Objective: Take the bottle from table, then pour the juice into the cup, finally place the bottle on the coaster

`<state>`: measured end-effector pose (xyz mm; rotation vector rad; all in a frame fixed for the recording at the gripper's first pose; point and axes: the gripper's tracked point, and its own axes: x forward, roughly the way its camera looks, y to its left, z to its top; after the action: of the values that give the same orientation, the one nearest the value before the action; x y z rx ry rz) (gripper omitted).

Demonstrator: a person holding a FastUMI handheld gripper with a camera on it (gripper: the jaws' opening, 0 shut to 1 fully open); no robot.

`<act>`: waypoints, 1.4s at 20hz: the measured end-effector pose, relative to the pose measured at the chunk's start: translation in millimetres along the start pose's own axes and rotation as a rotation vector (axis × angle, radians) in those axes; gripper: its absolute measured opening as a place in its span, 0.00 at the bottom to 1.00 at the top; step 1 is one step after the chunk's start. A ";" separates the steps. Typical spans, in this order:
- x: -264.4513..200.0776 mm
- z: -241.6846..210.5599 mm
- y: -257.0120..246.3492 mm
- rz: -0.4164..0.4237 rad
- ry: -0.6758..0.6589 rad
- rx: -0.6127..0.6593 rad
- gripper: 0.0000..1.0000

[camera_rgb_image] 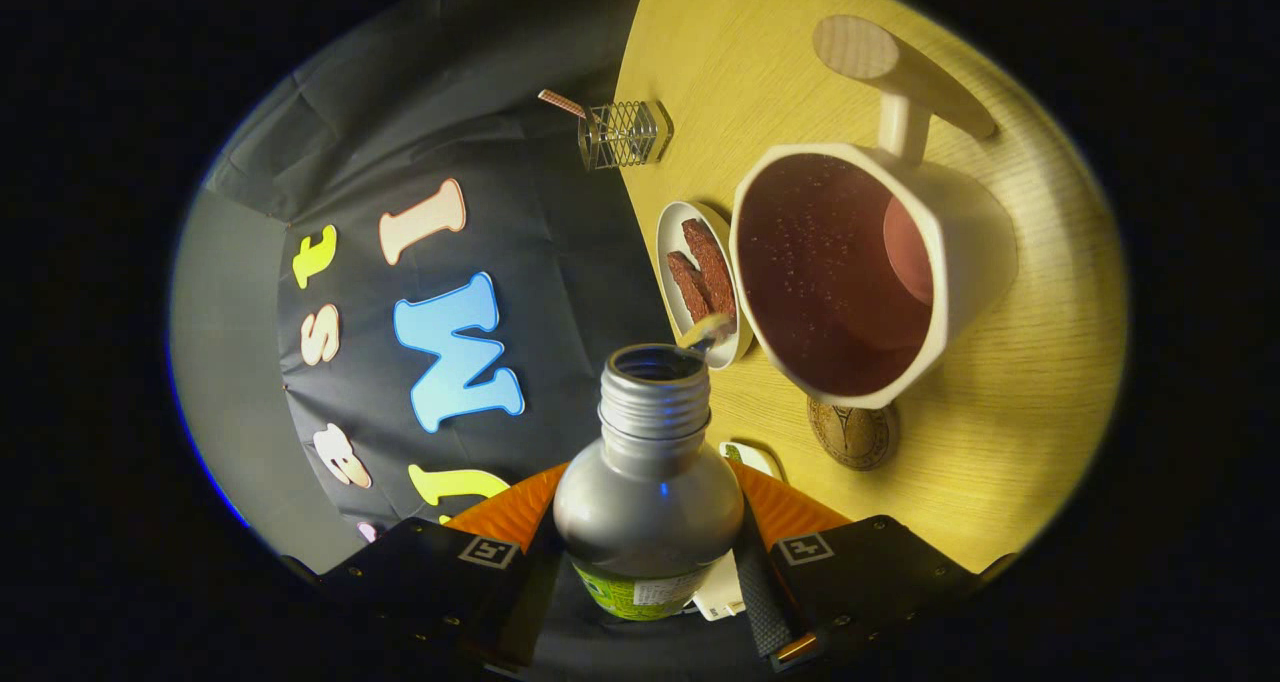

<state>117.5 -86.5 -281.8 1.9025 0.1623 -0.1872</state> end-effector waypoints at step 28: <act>-2.5 -10.5 11.7 0.018 -0.037 0.083 0.78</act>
<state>118.0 -80.5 -267.1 1.9806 0.1138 -0.2195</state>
